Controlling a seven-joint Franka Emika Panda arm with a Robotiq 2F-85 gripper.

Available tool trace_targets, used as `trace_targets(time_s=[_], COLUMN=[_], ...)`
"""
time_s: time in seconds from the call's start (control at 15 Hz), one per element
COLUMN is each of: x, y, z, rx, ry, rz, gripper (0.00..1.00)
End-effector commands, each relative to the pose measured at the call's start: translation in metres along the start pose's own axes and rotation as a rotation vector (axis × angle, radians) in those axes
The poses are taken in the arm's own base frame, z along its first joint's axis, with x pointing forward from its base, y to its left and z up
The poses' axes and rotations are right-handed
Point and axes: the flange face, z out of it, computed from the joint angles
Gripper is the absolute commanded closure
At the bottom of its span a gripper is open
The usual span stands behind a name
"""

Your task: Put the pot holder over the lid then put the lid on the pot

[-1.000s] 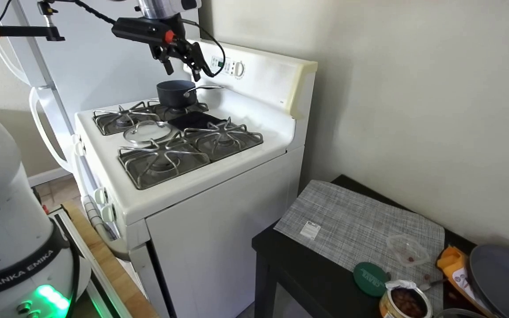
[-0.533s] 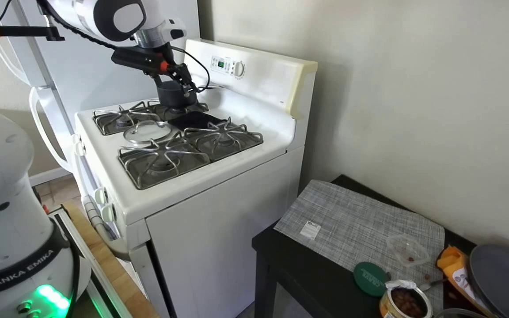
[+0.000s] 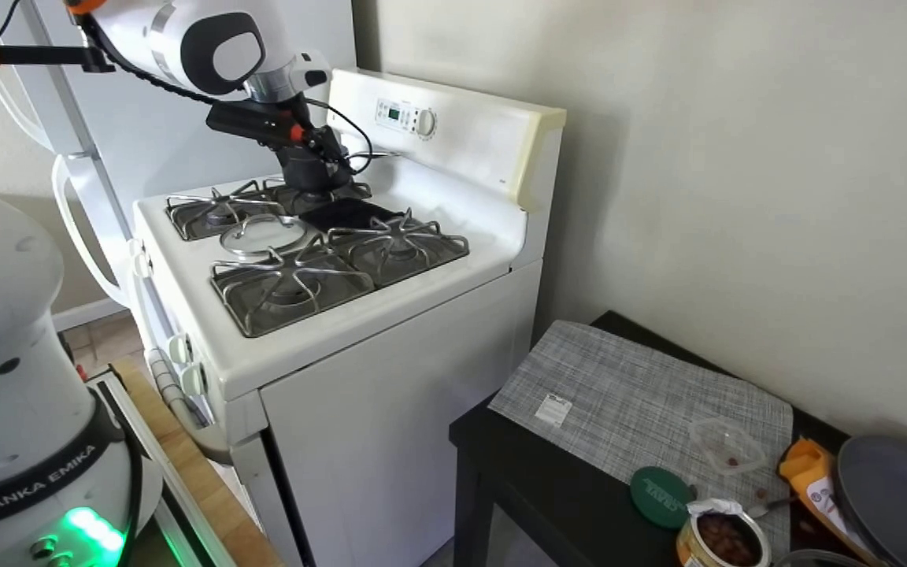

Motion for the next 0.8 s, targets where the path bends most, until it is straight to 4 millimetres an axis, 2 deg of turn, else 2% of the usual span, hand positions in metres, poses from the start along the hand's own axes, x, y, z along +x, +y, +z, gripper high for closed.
trace_targets(time_s=[0.0,0.2,0.53,0.73], x=[0.004,0.013,0.029,0.041], y=[0.001,-0.004,-0.013,-0.011], z=[0.007,0.027,0.073,0.100], rx=[0.004,0.019,0.017,0.007], ry=[-0.007,-0.039,-0.097,-0.114], rz=[0.017,0.029,-0.004,-0.018], gripper=[0.00,0.00,0.00,0.00])
